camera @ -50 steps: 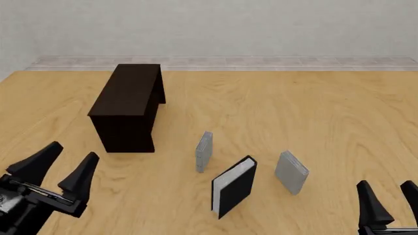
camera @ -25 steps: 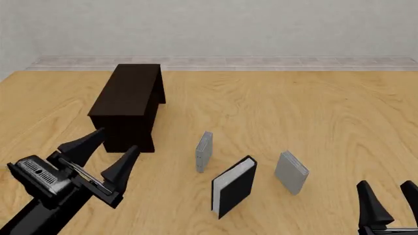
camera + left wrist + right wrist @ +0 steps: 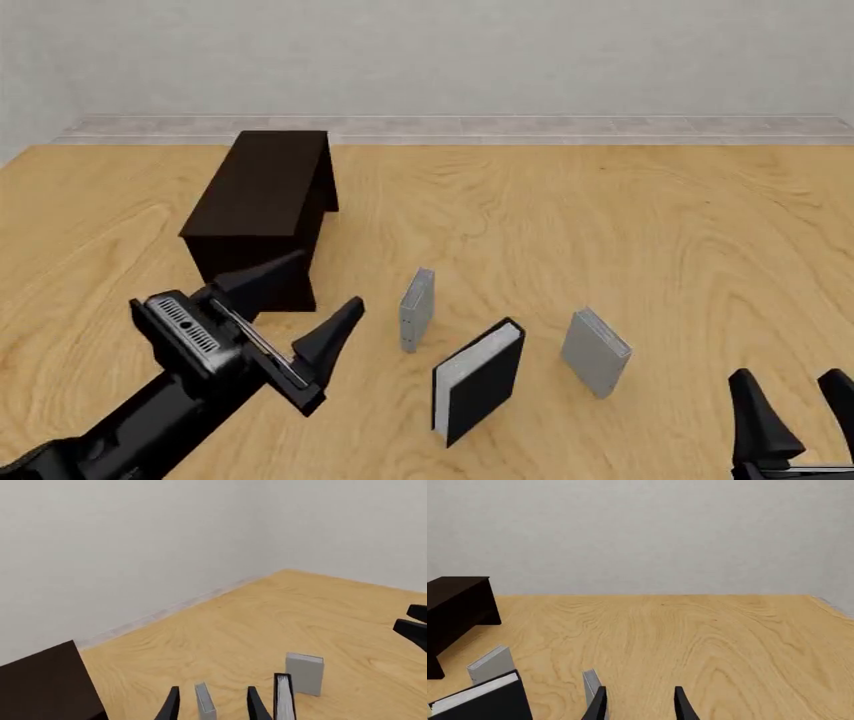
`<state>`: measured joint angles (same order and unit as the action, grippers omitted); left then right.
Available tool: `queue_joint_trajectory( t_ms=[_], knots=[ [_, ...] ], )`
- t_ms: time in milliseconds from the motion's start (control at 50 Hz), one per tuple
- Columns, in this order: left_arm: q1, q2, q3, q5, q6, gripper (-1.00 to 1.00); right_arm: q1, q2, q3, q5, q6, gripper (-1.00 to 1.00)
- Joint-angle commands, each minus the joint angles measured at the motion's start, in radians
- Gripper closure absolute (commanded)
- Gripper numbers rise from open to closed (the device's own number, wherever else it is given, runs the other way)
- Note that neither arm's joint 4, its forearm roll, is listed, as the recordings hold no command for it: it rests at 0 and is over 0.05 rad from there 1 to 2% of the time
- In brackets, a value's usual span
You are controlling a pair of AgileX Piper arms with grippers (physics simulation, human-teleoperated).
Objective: Pick up the book in the middle and place it on the cabinet shelf.
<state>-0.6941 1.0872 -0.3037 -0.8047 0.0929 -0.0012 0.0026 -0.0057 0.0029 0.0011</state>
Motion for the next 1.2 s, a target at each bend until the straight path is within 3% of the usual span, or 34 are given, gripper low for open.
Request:
queue_joint_trajectory(
  t_ms=[20,560,1200],
  knots=[
    [-0.032,0.098,-0.073,-0.014,-0.021,-1.00,0.000,0.000,0.000,0.000,0.000,-1.00],
    [-0.135,0.206,-0.117,-0.067,-0.054,-1.00,0.000,0.000,0.000,0.000,0.000,-1.00],
    [-0.207,0.302,-0.125,-0.023,-0.035,-1.00,0.000,0.000,0.000,0.000,0.000,-1.00]
  ],
)
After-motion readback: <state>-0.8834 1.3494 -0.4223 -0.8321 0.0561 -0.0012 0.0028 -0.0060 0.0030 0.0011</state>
